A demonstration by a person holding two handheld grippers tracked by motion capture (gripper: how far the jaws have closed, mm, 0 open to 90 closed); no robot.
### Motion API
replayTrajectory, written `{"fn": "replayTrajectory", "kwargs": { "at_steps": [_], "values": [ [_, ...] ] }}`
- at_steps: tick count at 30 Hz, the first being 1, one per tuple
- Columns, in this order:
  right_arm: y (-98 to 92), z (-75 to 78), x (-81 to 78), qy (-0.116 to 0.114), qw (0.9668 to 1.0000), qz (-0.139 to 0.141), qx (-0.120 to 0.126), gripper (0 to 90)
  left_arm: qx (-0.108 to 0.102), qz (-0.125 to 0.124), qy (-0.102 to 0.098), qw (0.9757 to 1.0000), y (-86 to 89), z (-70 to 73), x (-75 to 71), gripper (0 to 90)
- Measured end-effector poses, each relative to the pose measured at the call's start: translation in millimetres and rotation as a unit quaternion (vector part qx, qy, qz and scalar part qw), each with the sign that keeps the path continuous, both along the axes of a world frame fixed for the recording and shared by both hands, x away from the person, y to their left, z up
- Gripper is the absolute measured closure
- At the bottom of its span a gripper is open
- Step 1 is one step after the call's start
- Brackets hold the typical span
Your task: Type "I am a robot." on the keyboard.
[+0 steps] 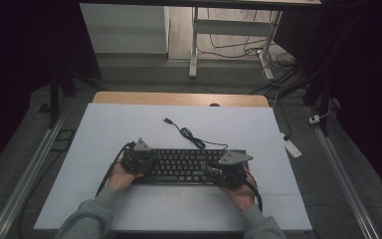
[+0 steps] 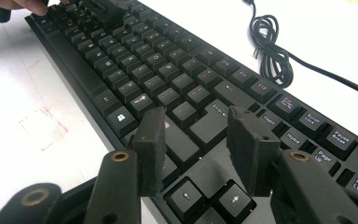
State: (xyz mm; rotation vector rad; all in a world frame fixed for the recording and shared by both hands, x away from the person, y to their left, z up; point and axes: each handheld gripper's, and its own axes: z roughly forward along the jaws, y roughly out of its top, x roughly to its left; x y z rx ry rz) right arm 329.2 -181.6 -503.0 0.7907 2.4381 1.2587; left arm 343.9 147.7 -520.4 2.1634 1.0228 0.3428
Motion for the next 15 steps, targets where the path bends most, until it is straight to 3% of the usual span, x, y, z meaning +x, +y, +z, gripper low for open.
{"fn": "replayTrajectory", "kwargs": {
  "at_steps": [12, 15],
  "values": [
    [-0.3, 0.5, -0.2, -0.001, 1.0000, -0.001, -0.002, 57.4, 0.000, -0.001, 0.003, 1.0000, -0.9, -2.2, 0.5, 89.1],
    [-0.8, 1.3, -0.4, -0.001, 1.0000, -0.002, -0.002, 57.4, -0.015, 0.002, -0.003, 0.9999, 1.4, 2.3, -1.2, 88.3]
  ]
}}
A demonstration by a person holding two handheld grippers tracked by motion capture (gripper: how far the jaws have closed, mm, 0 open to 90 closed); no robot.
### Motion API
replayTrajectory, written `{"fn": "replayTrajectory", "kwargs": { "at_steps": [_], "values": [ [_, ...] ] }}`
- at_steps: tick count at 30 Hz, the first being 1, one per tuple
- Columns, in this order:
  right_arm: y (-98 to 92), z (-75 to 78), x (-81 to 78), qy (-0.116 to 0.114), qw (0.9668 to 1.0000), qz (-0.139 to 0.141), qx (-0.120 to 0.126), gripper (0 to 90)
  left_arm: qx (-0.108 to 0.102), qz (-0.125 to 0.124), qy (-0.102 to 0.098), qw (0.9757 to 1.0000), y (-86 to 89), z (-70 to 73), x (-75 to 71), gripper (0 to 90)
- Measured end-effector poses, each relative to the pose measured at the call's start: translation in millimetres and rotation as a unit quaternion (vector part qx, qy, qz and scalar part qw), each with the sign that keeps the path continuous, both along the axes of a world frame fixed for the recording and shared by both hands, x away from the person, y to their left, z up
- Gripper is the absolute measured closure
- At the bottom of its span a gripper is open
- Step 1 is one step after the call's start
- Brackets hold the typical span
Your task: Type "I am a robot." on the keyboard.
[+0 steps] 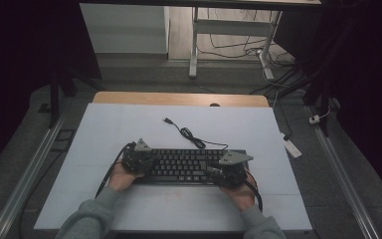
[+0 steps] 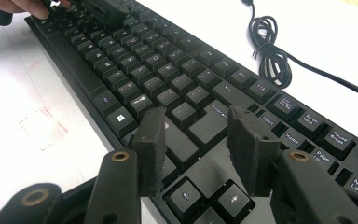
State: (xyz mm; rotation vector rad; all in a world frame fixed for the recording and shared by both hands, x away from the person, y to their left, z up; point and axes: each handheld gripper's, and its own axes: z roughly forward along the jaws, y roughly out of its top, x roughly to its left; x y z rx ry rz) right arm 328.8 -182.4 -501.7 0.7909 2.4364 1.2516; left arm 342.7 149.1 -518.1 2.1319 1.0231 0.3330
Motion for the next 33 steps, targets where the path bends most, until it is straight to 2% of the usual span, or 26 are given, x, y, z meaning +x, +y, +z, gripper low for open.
{"fn": "replayTrajectory", "kwargs": {
  "at_steps": [4, 8, 11, 14, 17, 20, 23, 27, 33],
  "values": [
    [-0.7, 0.2, 0.3, 0.000, 1.0000, 0.000, 0.002, 57.4, -0.022, 0.006, -0.010, 0.9997, 6.6, 8.1, -3.3, 78.2],
    [-1.3, 0.0, 0.4, 0.001, 1.0000, -0.001, 0.002, 57.3, -0.038, 0.010, -0.014, 0.9991, 13.9, 15.1, -8.6, 60.0],
    [-1.3, -0.4, 0.1, 0.001, 1.0000, 0.000, 0.004, 57.3, -0.035, 0.009, -0.013, 0.9993, 18.8, 20.2, -14.4, 47.5],
    [-1.9, -0.1, 0.1, 0.000, 1.0000, -0.001, 0.004, 57.2, -0.035, 0.012, -0.018, 0.9991, 23.5, 24.5, -20.8, 39.5],
    [-3.2, 0.5, 0.1, 0.000, 1.0000, -0.002, 0.005, 57.1, -0.030, 0.012, -0.021, 0.9993, 30.0, 26.7, -27.2, 35.2],
    [-4.7, 0.7, 0.3, -0.002, 1.0000, -0.002, 0.004, 56.9, -0.039, 0.016, -0.012, 0.9991, 37.5, 25.7, -32.5, 31.4],
    [-5.7, 0.9, 0.2, -0.001, 1.0000, -0.004, 0.004, 56.6, -0.038, 0.025, -0.007, 0.9990, 43.7, 22.8, -37.8, 29.3],
    [-6.5, 0.4, 0.4, -0.002, 1.0000, -0.005, 0.006, 56.0, -0.030, 0.030, -0.005, 0.9991, 49.2, 18.8, -44.6, 27.5],
    [-6.7, 0.4, 0.5, -0.002, 1.0000, -0.006, 0.006, 55.5, -0.031, 0.035, -0.006, 0.9989, 54.5, 16.4, -51.9, 26.7]
  ]
}}
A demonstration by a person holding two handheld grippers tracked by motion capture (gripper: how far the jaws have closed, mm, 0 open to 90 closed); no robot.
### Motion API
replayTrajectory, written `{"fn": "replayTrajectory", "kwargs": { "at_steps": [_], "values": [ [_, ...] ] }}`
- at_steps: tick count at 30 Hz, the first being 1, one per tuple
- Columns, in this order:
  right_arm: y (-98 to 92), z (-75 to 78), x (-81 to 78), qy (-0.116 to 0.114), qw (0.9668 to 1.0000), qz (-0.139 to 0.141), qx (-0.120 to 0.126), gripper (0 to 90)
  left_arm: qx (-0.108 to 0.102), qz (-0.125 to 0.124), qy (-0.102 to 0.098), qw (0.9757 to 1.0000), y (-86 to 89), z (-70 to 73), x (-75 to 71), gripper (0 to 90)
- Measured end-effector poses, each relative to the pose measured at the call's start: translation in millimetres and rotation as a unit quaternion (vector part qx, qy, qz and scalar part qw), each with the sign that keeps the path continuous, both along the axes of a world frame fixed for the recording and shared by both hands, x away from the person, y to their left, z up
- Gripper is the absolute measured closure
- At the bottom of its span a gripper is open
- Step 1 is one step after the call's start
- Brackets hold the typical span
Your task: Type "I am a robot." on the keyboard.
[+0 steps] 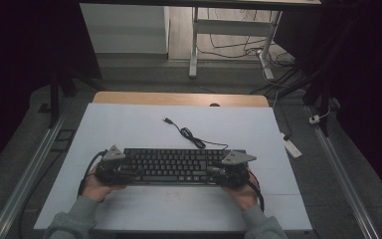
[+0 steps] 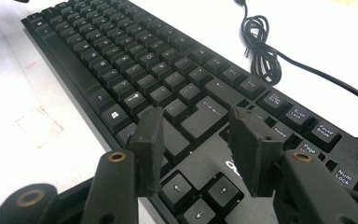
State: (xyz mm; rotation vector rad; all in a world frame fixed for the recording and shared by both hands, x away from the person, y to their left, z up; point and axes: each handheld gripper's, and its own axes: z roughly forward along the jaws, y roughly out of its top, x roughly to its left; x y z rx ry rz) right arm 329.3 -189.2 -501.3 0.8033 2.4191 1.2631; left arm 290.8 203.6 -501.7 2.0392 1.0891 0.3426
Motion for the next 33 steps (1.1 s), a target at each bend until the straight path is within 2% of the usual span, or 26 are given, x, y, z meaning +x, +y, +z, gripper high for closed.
{"fn": "replayTrajectory", "kwargs": {
  "at_steps": [13, 22, 27, 33],
  "values": [
    [2.1, 2.5, 0.1, -0.005, 1.0000, 0.002, -0.006, 53.0, 0.004, -0.005, -0.003, 1.0000, 0.6, -0.6, 0.9, 26.6],
    [12.1, 6.6, -0.1, -0.005, 0.9998, 0.019, -0.008, 52.7, 0.005, -0.005, -0.006, 1.0000, 1.4, 0.3, 0.6, 26.7],
    [19.9, 7.5, 1.5, -0.003, 0.9995, 0.030, -0.009, 57.5, 0.006, -0.005, -0.005, 1.0000, 1.4, -0.1, 0.8, 26.6],
    [30.3, 10.0, 3.3, 0.004, 0.9988, 0.049, -0.009, 71.2, 0.008, -0.005, -0.005, 0.9999, 1.1, -0.2, 1.1, 26.5]
  ]
}}
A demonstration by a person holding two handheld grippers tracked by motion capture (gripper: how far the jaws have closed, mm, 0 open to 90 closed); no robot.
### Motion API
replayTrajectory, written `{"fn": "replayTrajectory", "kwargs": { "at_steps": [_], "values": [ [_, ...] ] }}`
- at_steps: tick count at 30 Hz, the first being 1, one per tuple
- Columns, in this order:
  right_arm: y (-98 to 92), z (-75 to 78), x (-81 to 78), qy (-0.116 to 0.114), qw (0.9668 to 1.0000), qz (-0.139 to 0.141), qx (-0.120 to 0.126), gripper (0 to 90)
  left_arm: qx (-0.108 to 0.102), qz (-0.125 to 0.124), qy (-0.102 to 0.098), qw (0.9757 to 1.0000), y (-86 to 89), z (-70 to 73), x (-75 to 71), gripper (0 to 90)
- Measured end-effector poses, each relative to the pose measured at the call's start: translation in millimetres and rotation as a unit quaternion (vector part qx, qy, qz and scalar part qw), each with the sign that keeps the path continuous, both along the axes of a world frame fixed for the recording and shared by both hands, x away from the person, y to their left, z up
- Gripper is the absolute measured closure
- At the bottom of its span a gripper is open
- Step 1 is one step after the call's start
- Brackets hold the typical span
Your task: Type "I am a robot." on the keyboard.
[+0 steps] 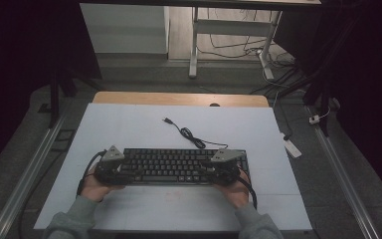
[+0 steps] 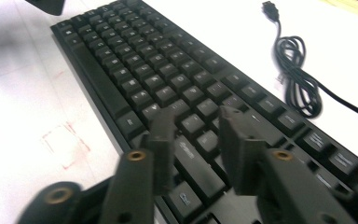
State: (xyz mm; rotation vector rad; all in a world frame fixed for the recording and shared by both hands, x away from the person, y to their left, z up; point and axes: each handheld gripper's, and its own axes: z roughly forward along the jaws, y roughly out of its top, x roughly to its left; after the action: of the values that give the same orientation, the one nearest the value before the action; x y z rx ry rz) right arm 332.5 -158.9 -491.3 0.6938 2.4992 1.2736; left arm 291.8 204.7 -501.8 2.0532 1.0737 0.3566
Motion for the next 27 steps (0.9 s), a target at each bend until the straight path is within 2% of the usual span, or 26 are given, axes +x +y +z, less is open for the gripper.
{"fn": "replayTrajectory", "kwargs": {
  "at_steps": [5, 7, 12, 16, 27],
  "values": [
    [12.8, 1.0, 2.9, 0.011, 0.9997, 0.020, -0.002, 86.1, 0.001, 0.000, 0.000, 1.0000, 0.0, -0.3, 0.2, 26.5],
    [19.9, 0.3, 4.7, 0.016, 0.9995, 0.028, -0.005, 89.4, 0.000, 0.000, 0.000, 1.0000, 0.1, -0.2, 0.2, 26.5],
    [37.1, -0.5, 8.2, 0.018, 0.9989, 0.042, -0.014, 89.5, 0.000, -0.001, 0.000, 1.0000, 0.6, -0.3, 0.3, 26.4],
    [46.4, -4.8, 9.5, 0.023, 0.9986, 0.043, -0.022, 89.5, -0.002, 0.001, -0.001, 1.0000, 0.7, 0.3, -0.3, 26.4],
    [54.5, -16.0, 14.3, 0.034, 0.9980, 0.037, -0.038, 89.4, -0.002, 0.002, -0.002, 1.0000, 0.7, 0.5, -0.1, 26.4]
  ]
}}
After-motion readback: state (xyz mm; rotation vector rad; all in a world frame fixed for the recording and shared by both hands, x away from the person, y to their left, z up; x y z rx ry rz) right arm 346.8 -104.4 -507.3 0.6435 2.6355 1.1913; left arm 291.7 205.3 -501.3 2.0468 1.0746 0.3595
